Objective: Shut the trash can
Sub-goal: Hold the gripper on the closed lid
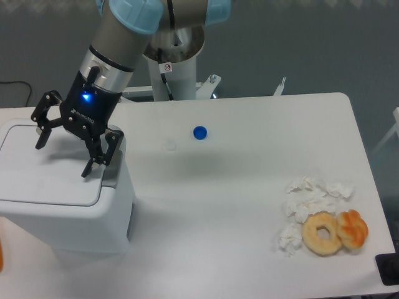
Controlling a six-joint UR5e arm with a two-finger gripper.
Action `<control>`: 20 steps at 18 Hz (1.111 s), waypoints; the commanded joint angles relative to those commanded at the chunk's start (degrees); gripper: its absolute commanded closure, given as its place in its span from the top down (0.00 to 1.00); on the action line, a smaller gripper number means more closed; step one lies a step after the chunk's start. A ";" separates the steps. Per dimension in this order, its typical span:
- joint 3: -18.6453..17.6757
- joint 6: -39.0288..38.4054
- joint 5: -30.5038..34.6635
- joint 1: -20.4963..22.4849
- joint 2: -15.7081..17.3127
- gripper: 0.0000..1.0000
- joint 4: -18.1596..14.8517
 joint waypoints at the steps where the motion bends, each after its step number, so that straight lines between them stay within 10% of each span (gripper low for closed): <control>1: -0.09 0.97 0.00 -0.09 0.00 1.00 0.00; 20: -2.02 2.12 -0.18 0.09 1.23 1.00 -0.09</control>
